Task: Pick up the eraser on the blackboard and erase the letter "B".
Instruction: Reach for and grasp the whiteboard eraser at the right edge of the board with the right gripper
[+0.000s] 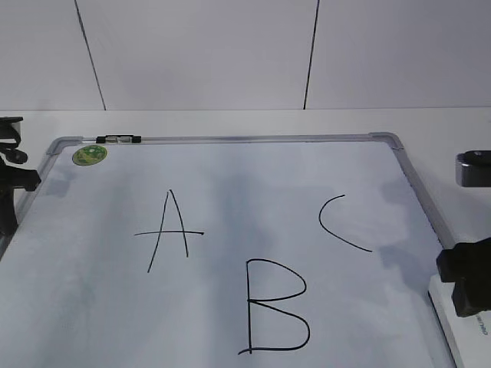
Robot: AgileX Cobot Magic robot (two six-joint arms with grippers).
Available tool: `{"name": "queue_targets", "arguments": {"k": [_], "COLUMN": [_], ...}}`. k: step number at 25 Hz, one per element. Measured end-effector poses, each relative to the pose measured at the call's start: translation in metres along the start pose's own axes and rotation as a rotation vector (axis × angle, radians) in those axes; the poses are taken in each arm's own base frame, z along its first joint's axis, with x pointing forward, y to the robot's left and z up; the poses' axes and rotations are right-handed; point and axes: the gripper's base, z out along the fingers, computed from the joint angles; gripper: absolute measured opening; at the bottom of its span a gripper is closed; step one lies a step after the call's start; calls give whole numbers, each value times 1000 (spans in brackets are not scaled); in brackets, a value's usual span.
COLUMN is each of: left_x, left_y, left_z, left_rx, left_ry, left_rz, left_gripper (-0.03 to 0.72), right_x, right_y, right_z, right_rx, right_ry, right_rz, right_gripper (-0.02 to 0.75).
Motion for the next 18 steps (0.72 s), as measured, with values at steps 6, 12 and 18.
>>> {"name": "queue_targets", "arguments": {"k": [6, 12, 18], "left_x": [0, 0, 0], "left_y": [0, 0, 0], "left_z": [0, 0, 0], "left_rx": [0, 2, 2], "left_ry": [0, 0, 0], "left_rz": [0, -1, -1], "left_gripper": [49, 49, 49], "right_x": [-3, -6, -7], "right_y": [3, 5, 5], "right_z": [11, 19, 19], "right_rx": [21, 42, 42], "right_ry": [39, 62, 58], "right_rz": [43, 36, 34], "right_gripper": [585, 585, 585]}}
